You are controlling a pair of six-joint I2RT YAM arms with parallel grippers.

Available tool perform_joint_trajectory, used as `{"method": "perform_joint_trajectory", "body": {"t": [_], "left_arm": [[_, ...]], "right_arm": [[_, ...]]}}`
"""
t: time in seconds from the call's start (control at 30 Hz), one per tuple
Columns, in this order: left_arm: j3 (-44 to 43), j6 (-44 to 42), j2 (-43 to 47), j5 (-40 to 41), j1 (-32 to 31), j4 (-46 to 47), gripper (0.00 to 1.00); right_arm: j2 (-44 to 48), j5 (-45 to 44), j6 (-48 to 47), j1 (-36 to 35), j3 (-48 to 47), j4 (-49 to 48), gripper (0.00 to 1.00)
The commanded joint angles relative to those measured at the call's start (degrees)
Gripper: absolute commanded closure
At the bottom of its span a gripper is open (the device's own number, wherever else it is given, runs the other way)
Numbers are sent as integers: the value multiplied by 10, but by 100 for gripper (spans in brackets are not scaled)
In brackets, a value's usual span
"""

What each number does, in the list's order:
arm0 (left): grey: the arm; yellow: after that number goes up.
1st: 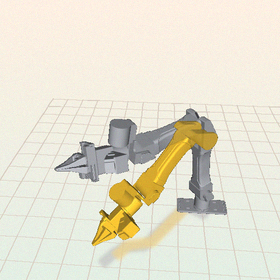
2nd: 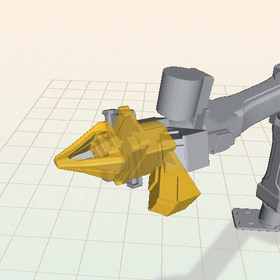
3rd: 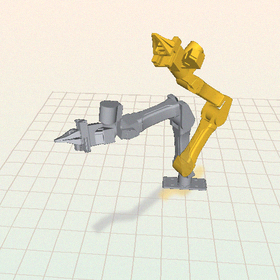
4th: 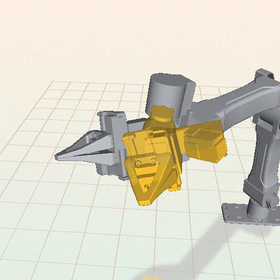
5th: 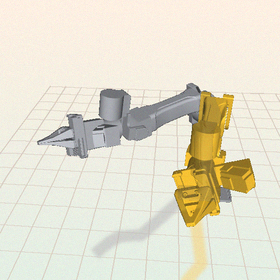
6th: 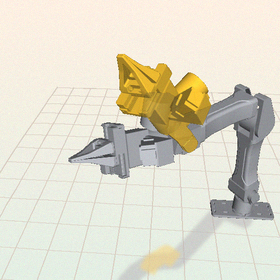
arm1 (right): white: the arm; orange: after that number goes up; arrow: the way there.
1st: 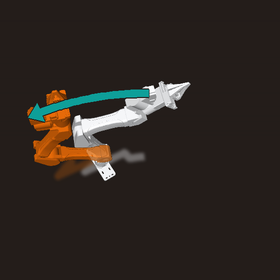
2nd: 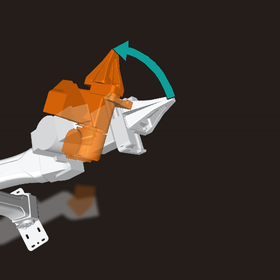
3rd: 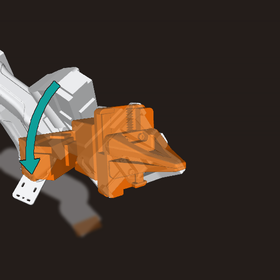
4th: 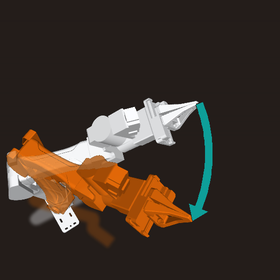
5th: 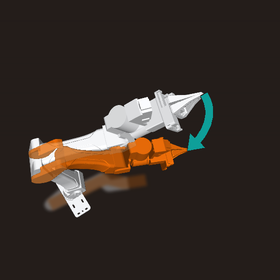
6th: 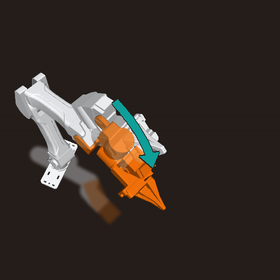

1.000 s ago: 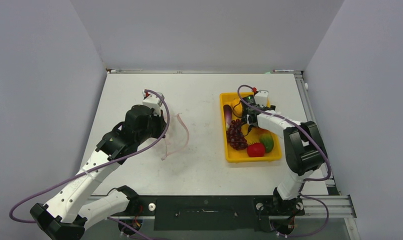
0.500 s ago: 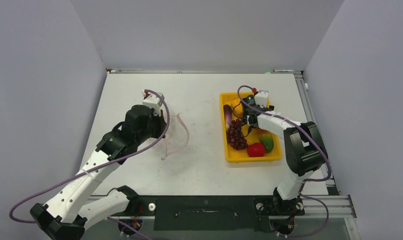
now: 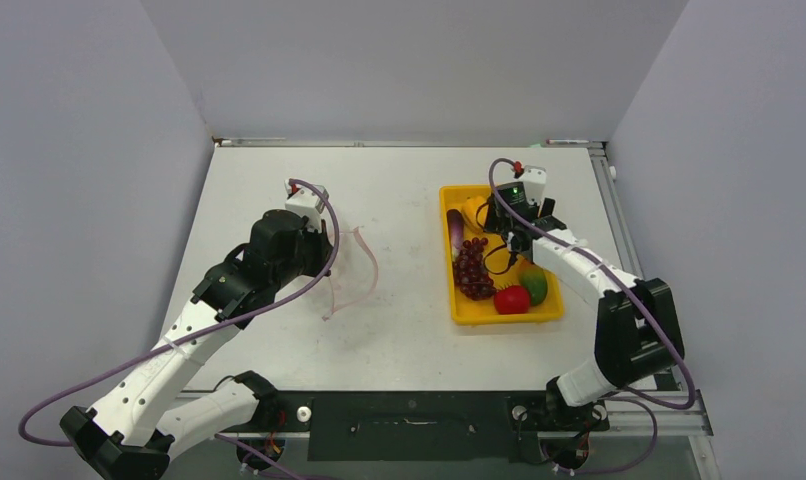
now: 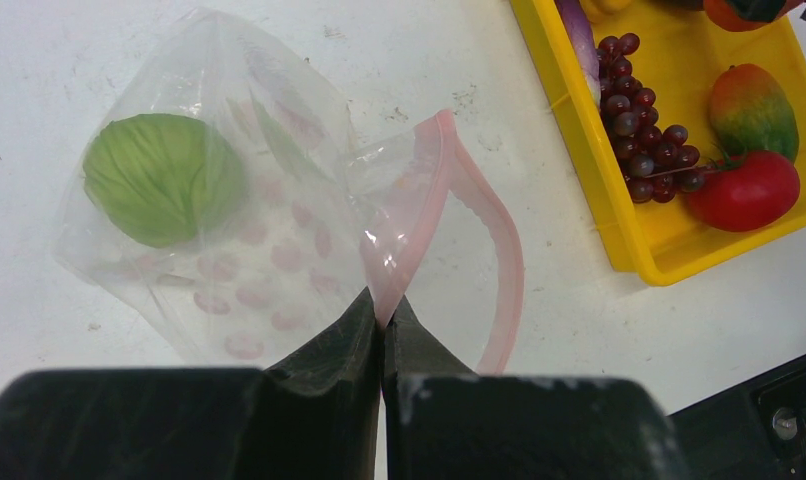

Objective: Place the food in the zip-top bag and seal the zipper
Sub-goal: Pick up the fake vegetable from the bin.

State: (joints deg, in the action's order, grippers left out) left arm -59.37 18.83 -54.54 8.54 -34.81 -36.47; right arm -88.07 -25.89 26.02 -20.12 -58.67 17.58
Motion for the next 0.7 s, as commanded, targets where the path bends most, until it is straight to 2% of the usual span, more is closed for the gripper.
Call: {"method": "perform_joint_trajectory", "body": {"t": [0.0,0.27,0.67], "left_arm": [[-4,-4,6,-4,2,31,100],[-5,-4,4,-4,3,31,100],[-4,-3,2,-4,3,32,100]], "right_arm": [[67,77,-30,-12,10,-19,66],[161,288,-60,-32,15,-47,66],[224,455,-88,-113,5,-82,67]]}}
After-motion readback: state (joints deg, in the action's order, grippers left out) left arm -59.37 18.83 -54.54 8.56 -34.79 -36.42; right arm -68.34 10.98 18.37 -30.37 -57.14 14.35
